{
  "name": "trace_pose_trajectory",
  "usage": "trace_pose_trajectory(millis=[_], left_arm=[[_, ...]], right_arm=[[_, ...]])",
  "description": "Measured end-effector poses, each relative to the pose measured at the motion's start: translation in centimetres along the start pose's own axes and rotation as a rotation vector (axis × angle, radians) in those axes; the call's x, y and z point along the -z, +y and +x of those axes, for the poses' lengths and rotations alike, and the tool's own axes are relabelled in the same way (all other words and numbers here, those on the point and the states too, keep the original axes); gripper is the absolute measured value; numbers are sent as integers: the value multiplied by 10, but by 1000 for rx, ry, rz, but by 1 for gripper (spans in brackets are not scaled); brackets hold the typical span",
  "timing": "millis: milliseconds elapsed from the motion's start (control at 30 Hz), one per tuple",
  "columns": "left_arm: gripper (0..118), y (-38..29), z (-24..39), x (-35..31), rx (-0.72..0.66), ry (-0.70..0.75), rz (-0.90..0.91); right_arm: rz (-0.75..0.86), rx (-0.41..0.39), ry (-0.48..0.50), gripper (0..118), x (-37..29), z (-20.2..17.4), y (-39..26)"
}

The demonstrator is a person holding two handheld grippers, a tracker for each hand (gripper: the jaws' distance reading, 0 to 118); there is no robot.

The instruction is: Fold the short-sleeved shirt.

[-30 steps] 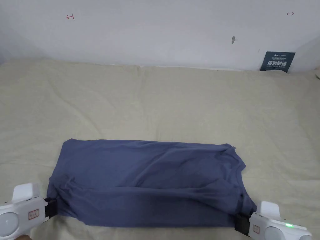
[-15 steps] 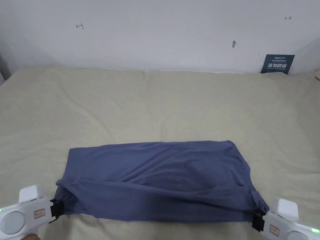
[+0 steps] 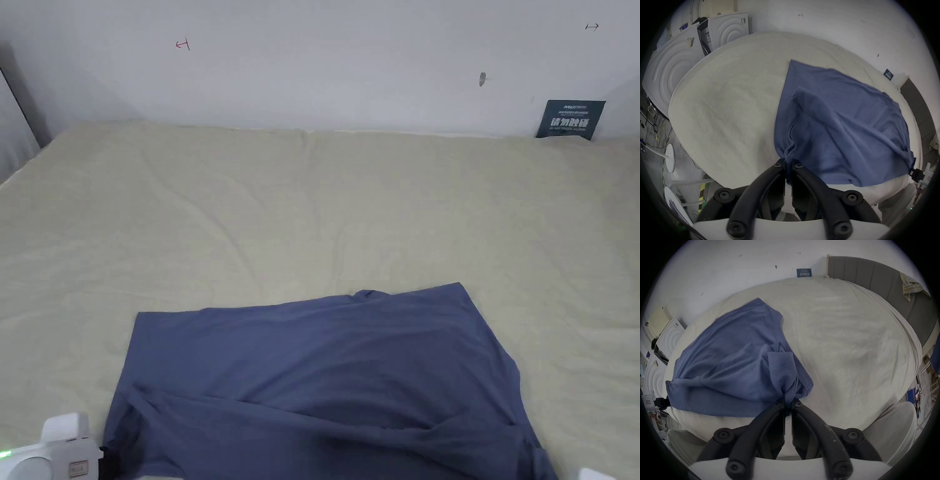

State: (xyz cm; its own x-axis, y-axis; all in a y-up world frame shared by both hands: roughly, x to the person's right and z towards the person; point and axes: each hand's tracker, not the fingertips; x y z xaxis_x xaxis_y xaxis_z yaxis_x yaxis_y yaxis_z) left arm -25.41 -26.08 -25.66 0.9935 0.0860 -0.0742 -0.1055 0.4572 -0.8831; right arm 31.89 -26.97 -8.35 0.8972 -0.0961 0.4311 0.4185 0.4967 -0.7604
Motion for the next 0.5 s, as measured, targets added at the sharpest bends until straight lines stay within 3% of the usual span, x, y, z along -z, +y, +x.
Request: trace_pose_trajectory(millis=[100, 167, 200, 233, 267, 300, 500], left_arm=[[7, -3, 3, 6, -15, 14, 2], [21, -2, 5, 4, -21, 29, 4], [49, -1, 6, 2, -16, 41, 8], [79, 0, 9, -1, -15, 63, -1], [104, 3, 11, -7, -30, 71, -10], [118, 5, 13, -15, -43, 52, 10], [115, 30, 55, -98, -29, -137, 344]], right_arm=[[4, 8, -2, 10, 7, 0, 2], [5, 25, 1, 24, 5, 4, 5], [1, 24, -2, 42, 1, 4, 9], [9, 12, -7, 72, -5, 3, 13], [52, -7, -2, 88, -14, 2, 19], [74, -18, 0, 99, -26, -4, 22], [482, -92, 123, 102, -110, -42, 77]])
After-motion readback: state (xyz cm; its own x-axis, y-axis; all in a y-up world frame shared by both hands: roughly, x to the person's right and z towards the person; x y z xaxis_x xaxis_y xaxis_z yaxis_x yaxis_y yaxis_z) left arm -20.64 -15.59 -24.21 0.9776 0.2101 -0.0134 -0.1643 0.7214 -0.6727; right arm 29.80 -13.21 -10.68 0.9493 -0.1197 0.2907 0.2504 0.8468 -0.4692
